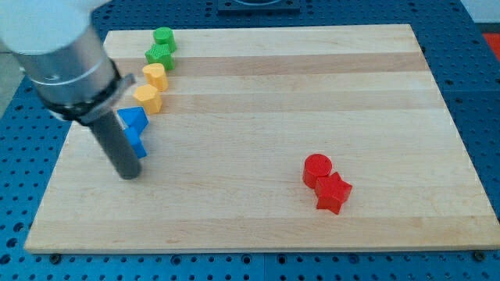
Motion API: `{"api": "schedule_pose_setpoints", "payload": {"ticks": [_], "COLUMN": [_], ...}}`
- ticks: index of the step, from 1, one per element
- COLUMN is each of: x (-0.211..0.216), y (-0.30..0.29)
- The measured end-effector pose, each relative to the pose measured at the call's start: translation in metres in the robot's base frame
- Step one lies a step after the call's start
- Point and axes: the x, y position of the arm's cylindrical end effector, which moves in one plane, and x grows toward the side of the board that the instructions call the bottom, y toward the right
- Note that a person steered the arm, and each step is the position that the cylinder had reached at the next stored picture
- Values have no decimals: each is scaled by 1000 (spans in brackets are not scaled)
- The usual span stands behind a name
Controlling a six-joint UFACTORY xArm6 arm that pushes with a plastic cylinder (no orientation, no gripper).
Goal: Slide the red circle towards the blue cube
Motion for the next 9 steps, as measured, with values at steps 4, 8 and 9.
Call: {"api": "schedule_pose_setpoints", "payload": {"ticks": [4, 8, 9], "x": [-42, 14, 6], "y": [292, 218, 223]}}
